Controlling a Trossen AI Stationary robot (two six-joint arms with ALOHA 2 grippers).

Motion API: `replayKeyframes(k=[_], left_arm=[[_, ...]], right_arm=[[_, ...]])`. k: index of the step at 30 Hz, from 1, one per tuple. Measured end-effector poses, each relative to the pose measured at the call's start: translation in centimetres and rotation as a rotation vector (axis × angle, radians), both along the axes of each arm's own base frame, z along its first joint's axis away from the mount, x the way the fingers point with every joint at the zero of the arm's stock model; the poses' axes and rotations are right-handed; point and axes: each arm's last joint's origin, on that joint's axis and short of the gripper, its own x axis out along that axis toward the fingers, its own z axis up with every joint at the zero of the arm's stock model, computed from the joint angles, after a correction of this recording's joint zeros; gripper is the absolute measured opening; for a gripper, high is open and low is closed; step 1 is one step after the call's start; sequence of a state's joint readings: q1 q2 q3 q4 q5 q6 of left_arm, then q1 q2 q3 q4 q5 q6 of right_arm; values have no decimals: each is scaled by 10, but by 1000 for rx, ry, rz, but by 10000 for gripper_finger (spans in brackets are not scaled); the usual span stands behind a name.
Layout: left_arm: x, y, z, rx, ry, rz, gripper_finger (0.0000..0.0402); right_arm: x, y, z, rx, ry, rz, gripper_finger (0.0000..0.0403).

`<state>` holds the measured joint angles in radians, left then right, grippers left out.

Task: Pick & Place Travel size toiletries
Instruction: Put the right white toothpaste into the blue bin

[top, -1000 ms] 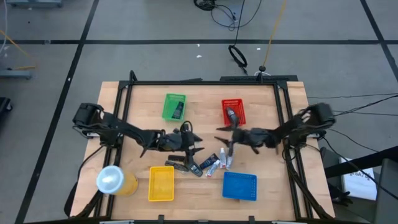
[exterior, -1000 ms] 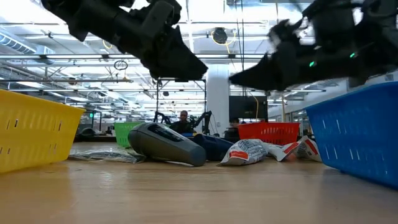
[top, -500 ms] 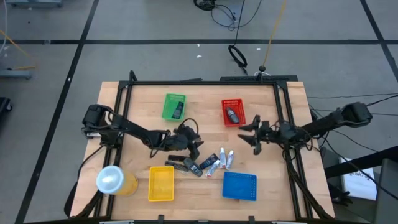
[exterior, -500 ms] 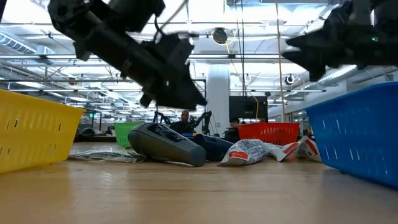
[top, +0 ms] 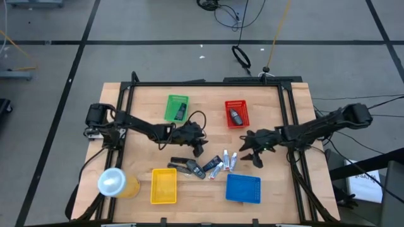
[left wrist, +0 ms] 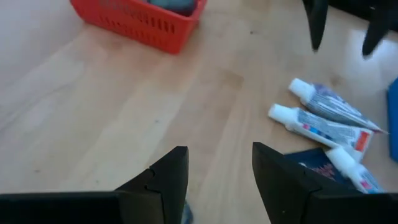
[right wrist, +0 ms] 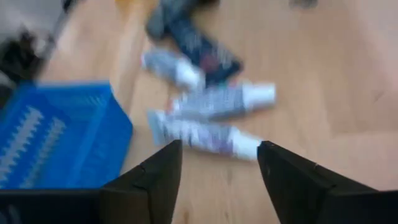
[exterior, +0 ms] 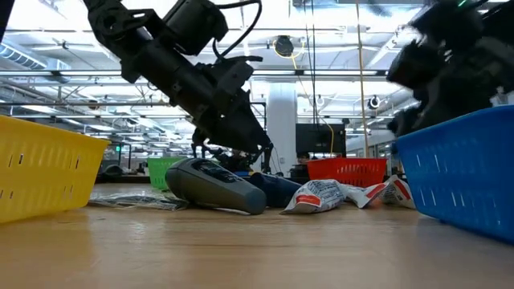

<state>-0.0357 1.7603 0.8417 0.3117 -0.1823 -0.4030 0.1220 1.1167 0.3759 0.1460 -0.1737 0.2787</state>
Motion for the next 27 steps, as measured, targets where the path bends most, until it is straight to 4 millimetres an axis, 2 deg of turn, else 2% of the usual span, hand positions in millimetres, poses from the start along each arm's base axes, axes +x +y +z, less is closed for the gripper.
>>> replayKeyframes(k=[4,7,11,14,19,23,27], left_arm=[[0,4,0,0,-4,12,175],[0,3,1,0,-8,11,175],[1,4,1,3,-17,10,175],[1,4,2,5,-22,9,175],[1,4,2,8,-24,7,175],[2,4,3,23,-28,-2,175],[2,4,3,35,-28,-2,175]], right_arm=[[17,0,0,-86,-6,107,252],[27,1,-9,-192,24,204,271],[41,2,-16,-305,21,315,278],[44,2,-28,-362,54,386,271],[48,3,-33,-400,41,435,224],[47,3,-30,-379,49,407,154],[44,1,-21,-354,60,305,76]])
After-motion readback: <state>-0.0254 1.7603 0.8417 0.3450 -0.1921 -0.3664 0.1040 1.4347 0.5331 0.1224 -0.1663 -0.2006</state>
